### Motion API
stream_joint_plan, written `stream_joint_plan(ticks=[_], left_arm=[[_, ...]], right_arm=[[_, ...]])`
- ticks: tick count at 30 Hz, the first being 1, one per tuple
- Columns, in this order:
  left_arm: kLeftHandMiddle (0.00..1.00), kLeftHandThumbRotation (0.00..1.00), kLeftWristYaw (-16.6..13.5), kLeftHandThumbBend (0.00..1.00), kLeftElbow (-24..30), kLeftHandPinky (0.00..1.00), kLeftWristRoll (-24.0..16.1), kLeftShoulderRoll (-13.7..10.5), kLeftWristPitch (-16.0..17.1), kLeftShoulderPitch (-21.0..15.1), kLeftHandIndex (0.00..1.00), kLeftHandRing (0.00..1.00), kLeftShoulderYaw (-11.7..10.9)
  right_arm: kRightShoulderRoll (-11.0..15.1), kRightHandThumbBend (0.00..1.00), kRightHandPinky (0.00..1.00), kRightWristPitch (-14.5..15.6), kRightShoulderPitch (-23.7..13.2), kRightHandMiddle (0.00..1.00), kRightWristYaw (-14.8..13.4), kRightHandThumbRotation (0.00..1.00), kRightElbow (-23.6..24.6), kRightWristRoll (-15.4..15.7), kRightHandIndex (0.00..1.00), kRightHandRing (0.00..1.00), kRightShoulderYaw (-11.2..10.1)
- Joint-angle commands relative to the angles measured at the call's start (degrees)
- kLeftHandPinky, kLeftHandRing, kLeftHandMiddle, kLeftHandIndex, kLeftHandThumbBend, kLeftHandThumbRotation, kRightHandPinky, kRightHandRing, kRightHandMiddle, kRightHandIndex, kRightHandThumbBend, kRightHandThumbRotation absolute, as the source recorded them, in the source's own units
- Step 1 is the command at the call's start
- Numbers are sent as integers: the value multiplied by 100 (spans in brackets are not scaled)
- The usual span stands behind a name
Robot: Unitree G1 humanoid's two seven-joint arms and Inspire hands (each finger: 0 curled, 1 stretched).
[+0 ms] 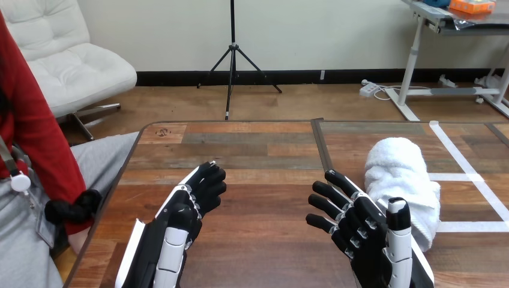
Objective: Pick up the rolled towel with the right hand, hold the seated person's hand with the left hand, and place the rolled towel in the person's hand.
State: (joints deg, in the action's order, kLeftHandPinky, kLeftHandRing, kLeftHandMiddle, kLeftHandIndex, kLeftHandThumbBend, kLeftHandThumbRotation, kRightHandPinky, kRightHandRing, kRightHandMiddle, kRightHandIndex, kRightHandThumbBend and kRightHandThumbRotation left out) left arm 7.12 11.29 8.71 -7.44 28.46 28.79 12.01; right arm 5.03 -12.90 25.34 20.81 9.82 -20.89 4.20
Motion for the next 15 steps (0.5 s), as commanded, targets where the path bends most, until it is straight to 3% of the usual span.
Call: stream_joint_plan(ticks=[1, 15], left_arm=[[86, 100, -13, 72, 186, 86, 21, 257, 130, -239, 85, 86, -36], [86, 100, -22, 73, 184, 87, 6, 247, 118, -245, 86, 87, -43]], right_arm=[[-51, 81, 79, -59, -303, 87, 73, 98, 245, -99, 88, 87, -55], [-49, 81, 78, -45, -338, 87, 78, 96, 248, -45, 87, 87, -54]])
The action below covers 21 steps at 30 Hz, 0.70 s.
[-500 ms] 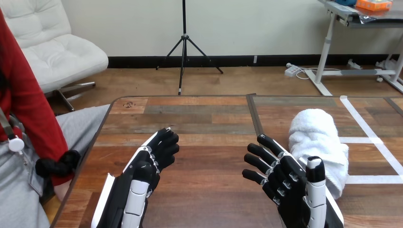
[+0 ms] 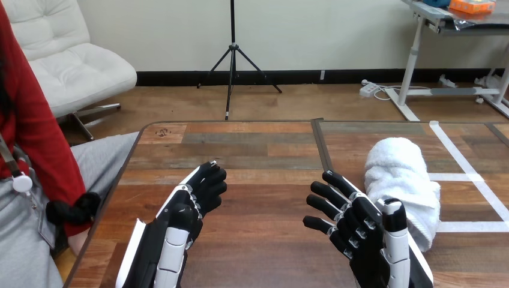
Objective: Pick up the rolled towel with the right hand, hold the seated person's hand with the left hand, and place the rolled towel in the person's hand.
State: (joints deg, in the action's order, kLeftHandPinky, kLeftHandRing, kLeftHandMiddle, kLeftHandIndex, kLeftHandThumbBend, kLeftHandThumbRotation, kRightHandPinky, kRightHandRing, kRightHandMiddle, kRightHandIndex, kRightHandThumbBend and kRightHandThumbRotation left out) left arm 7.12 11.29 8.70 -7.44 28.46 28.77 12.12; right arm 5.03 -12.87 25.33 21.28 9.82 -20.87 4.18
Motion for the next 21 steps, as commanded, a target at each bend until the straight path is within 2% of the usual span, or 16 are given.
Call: stream_joint_plan(ticks=[1, 10, 12, 15, 21], left_arm=[[86, 100, -31, 73, 180, 87, -7, 249, 114, -247, 86, 87, -59], [86, 100, -29, 74, 161, 87, 23, 239, 70, -278, 85, 86, -72], [86, 100, -12, 74, 150, 87, 51, 233, 67, -288, 85, 86, -72], [86, 100, 13, 73, 118, 87, 72, 233, 86, -310, 85, 86, -65], [86, 100, 31, 73, 63, 87, 42, 234, 119, -350, 85, 87, -63]], right_arm=[[-51, 81, 78, -48, -368, 87, 23, 96, 239, -31, 87, 87, -52], [-5, 80, 77, -39, -744, 87, 48, 95, 90, 71, 87, 86, -77], [35, 80, 80, -45, -849, 87, 89, 96, 43, 107, 88, 87, -86], [78, 82, 84, 87, -1145, 88, 31, 95, -57, 147, 89, 87, -154], [118, 86, 87, 37, -1787, 88, -124, 94, -424, 436, 89, 88, -277]])
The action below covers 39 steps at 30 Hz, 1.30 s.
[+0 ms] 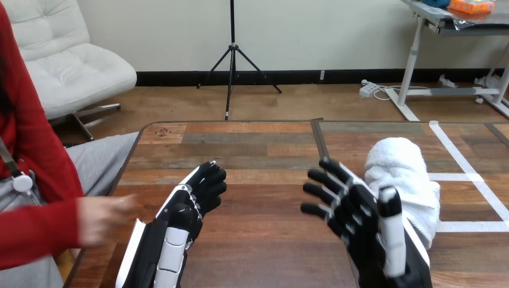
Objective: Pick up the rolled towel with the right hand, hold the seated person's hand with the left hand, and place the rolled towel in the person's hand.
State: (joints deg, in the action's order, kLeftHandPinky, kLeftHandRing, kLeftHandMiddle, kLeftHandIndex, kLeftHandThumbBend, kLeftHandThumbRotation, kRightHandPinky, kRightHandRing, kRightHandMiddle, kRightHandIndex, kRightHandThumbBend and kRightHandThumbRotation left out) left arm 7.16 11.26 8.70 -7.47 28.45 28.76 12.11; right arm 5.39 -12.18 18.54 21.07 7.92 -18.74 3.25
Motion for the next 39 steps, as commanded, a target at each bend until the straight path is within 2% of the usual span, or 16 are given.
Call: stream_joint_plan(ticks=[1, 7, 13, 19, 25, 39], left_arm=[[86, 100, 41, 73, 57, 87, 37, 228, 135, -355, 85, 87, -58], [87, 100, 55, 72, 42, 88, 2, 212, 125, -382, 86, 88, -50], [87, 100, 58, 72, 57, 88, 16, 213, 112, -388, 86, 88, -46], [87, 100, 15, 73, 80, 88, -17, 236, 104, -370, 86, 87, -48], [86, 100, -35, 74, 115, 87, -44, 265, 93, -344, 85, 87, -47], [86, 100, -52, 74, 127, 86, -41, 269, 132, -300, 85, 86, -39]], right_arm=[[88, 87, 87, -49, -1263, 87, -155, 94, -317, 281, 89, 88, -216], [127, 91, 82, -115, -1874, 87, -277, 92, -716, 403, 88, 88, -365], [202, 92, 83, -180, -2319, 88, -360, 92, -1072, 501, 89, 88, -491], [395, 93, 84, -279, -2922, 88, -505, 93, -1669, 680, 89, 89, -663], [519, 93, 87, -423, -3392, 90, -533, 94, -2251, 739, 91, 90, -822], [876, 93, 85, -743, -4312, 90, -757, 95, -3514, 954, 91, 89, -1091]])
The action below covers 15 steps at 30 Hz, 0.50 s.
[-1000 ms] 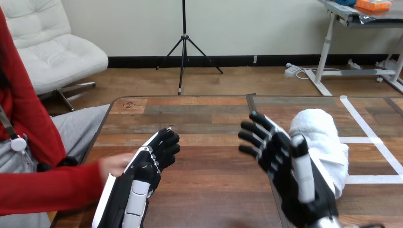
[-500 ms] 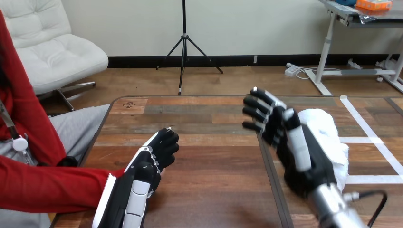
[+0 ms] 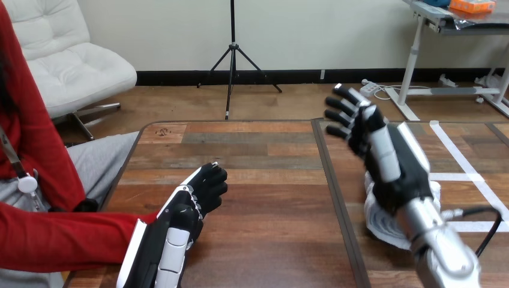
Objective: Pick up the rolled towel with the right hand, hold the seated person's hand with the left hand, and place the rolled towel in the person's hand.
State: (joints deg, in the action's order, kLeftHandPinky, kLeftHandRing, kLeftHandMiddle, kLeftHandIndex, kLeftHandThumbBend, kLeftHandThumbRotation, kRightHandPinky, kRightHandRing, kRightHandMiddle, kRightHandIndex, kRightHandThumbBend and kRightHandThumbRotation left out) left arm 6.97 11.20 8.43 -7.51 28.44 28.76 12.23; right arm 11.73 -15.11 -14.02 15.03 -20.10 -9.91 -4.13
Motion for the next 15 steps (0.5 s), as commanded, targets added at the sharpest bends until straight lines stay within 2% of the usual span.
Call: stream_joint_plan(ticks=[1, 8, 10, 15], left_arm=[[86, 100, -31, 74, 134, 86, -5, 273, 132, -295, 85, 86, -51], [85, 100, -35, 74, 108, 85, -6, 279, 154, -296, 85, 86, -59], [85, 100, -61, 74, 128, 85, -18, 290, 125, -282, 85, 85, -60], [85, 100, -67, 74, 122, 85, -23, 290, 125, -287, 84, 85, -62]], right_arm=[[285, 93, 85, -477, -1149, 90, -170, 95, -839, 89, 91, 89, -374], [489, 88, 85, -730, -1609, 91, -247, 95, -1530, 188, 92, 90, -472], [615, 85, 85, -808, -1765, 91, -388, 95, -1767, 352, 92, 90, -451], [742, 83, 85, -955, -1973, 91, -538, 95, -2134, 539, 92, 90, -429]])
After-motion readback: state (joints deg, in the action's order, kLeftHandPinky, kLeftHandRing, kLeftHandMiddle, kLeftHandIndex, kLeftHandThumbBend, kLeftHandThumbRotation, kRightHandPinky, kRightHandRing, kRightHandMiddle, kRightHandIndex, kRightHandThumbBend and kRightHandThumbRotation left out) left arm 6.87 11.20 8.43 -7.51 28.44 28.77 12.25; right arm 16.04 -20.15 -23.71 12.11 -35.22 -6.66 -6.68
